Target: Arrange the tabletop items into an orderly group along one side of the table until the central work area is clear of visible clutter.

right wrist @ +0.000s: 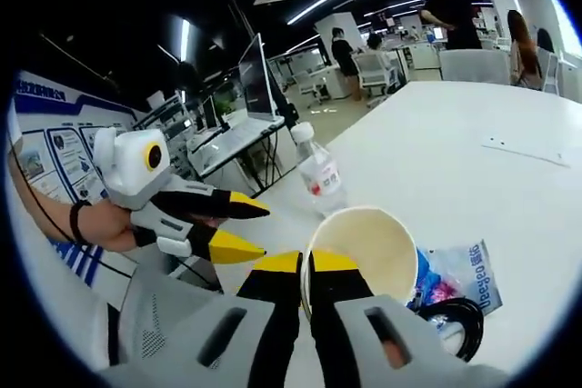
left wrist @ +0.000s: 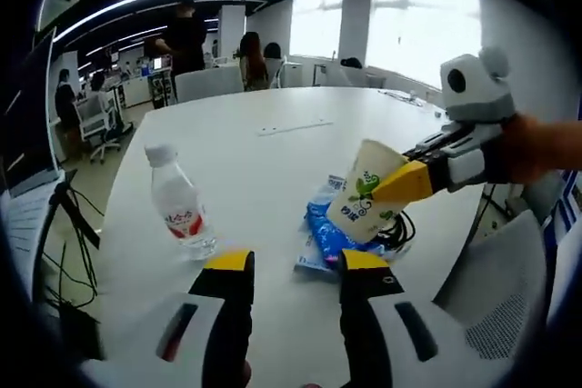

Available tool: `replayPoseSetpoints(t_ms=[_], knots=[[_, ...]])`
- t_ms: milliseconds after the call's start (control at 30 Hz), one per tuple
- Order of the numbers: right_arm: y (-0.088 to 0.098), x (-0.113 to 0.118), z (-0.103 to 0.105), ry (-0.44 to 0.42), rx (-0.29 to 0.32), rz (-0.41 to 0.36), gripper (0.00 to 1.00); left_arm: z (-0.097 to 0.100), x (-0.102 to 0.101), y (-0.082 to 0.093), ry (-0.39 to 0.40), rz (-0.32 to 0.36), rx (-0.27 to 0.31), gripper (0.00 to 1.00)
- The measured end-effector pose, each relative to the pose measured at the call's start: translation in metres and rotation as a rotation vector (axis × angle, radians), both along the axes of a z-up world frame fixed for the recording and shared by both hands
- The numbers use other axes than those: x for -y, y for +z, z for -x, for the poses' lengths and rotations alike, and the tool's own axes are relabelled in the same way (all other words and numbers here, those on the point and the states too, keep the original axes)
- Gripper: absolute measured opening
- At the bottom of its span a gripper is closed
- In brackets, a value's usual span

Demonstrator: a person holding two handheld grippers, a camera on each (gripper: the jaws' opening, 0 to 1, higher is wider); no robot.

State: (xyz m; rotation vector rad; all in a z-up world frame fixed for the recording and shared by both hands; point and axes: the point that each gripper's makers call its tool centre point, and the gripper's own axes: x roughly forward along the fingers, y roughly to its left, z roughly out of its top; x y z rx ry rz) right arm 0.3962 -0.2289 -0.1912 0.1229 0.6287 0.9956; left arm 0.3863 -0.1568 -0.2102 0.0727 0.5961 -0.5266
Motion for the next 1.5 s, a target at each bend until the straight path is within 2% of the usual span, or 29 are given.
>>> replayPoseSetpoints(t_ms=[567, 933, 1133, 1200, 1367, 1500], knots=[[-0.004, -0.019, -0.028, -0.010, -0.020, -0.029, 0.00, 0.004, -0.030, -0.003, 0.070, 0.010, -0.013, 0.37], [-0.003, -0.029, -0.041, -0.003, -0.015, -0.032, 0.00, 0.009, -0.040, -0.008, 0.093, 0.018, -0.028, 0.37], [-0.002, -0.040, -0.052, 0.023, -0.002, -0.006, 0.00, 0.010, -0.044, -0.009, 0.101, 0.022, -0.032, 0.37], [-0.001, -0.044, -0.057, 0.061, 0.036, 0.044, 0.00, 0.010, -0.046, -0.009, 0.105, 0.025, -0.033, 0.37], [0.009, -0.058, -0.080, 0.080, 0.065, 0.060, 0.00, 0.009, -0.047, -0.009, 0.110, 0.029, -0.032, 0.38], [0.006, -0.067, -0.092, 0.127, 0.101, 0.123, 0.00, 0.008, -0.049, -0.008, 0.109, 0.027, -0.029, 0.38]])
